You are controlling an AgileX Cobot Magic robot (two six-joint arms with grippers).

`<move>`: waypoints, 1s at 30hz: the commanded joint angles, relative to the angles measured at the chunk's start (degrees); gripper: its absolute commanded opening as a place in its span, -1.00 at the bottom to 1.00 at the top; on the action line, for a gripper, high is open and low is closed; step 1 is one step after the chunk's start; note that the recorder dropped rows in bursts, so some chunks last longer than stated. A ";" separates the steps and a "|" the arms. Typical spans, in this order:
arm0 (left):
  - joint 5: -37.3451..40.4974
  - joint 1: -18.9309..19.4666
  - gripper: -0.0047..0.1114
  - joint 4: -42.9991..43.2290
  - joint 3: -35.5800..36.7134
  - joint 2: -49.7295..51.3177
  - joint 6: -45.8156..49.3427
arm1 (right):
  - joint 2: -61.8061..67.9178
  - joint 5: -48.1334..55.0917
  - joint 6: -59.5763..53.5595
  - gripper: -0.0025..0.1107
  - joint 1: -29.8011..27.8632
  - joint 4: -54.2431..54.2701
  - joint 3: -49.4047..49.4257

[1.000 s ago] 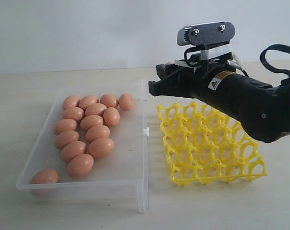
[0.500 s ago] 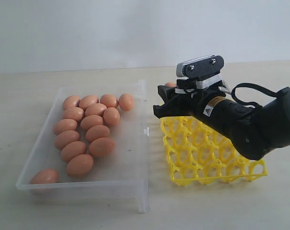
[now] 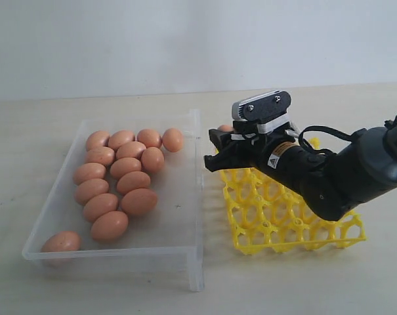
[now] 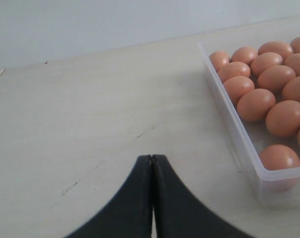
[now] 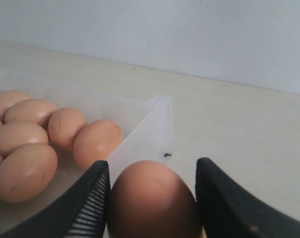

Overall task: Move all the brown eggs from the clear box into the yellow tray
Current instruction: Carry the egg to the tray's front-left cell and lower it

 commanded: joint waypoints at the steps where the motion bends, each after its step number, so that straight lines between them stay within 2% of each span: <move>1: -0.35 -0.28 -0.92 -0.06 -0.23 -0.32 -0.28 | 0.74 -1.32 0.15 -0.96 -0.43 -0.50 -0.63; 24: -0.35 -0.28 -0.92 -0.06 -0.23 -0.32 -0.28 | 1.08 1.19 -0.33 -0.93 -2.20 -3.28 -0.63; 25: -0.35 -0.28 -0.92 -0.06 -0.23 -0.32 -0.28 | 1.08 1.19 -0.33 -0.88 -2.20 -3.52 -0.63; 27: -0.35 -0.28 -0.92 -0.06 -0.23 -0.32 -0.28 | 1.08 1.19 -0.33 -0.61 -2.20 -3.67 -0.63; 28: -0.35 -0.28 -0.92 -0.06 -0.23 -0.32 -0.28 | 1.08 1.19 -0.33 -0.34 -2.20 -3.67 -0.63; 30: -0.35 -0.28 -0.92 -0.06 -0.23 -0.32 -0.28 | 1.08 0.96 -0.33 -0.01 -2.20 -3.38 -0.72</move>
